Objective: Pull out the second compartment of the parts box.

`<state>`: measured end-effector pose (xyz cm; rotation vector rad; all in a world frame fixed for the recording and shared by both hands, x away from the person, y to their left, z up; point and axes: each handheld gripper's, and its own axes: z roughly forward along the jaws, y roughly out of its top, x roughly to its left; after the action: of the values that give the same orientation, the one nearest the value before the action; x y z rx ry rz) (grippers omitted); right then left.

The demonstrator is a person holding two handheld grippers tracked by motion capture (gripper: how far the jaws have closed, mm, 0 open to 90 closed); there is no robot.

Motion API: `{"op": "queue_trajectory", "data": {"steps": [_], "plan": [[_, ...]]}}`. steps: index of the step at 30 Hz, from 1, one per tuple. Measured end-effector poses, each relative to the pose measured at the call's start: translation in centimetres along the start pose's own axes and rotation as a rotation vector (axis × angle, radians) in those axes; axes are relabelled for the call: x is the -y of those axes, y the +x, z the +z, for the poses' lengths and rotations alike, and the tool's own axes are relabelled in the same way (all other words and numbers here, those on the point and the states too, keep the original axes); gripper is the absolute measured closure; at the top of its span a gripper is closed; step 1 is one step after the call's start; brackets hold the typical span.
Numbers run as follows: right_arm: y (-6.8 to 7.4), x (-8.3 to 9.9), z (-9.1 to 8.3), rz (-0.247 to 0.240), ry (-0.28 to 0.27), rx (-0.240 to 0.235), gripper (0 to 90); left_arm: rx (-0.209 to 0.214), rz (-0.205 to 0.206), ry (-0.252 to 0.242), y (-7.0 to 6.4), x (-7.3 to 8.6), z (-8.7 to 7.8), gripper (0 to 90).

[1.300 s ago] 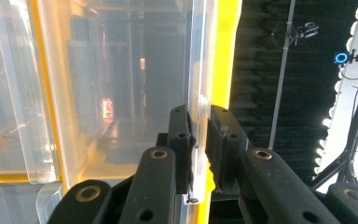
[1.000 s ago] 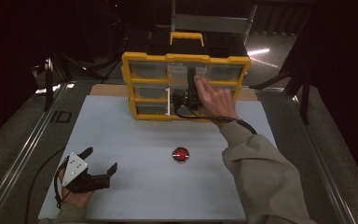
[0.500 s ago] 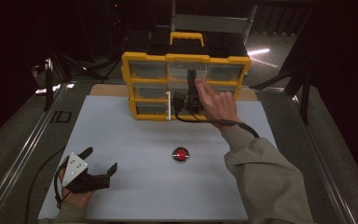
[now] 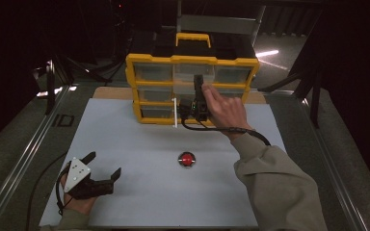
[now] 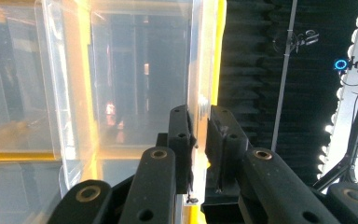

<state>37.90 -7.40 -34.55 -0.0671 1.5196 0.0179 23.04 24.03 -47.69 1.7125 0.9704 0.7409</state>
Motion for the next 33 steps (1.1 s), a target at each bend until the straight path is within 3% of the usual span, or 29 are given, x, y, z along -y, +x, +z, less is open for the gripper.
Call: {"op": "queue_trajectory", "data": {"steps": [33], "plan": [[-0.5, 0.3, -2.6, -0.006, -0.027, -0.009, 79.9, -0.003, -0.002, -0.001, 0.0, 0.0, 0.0, 0.0]]}}
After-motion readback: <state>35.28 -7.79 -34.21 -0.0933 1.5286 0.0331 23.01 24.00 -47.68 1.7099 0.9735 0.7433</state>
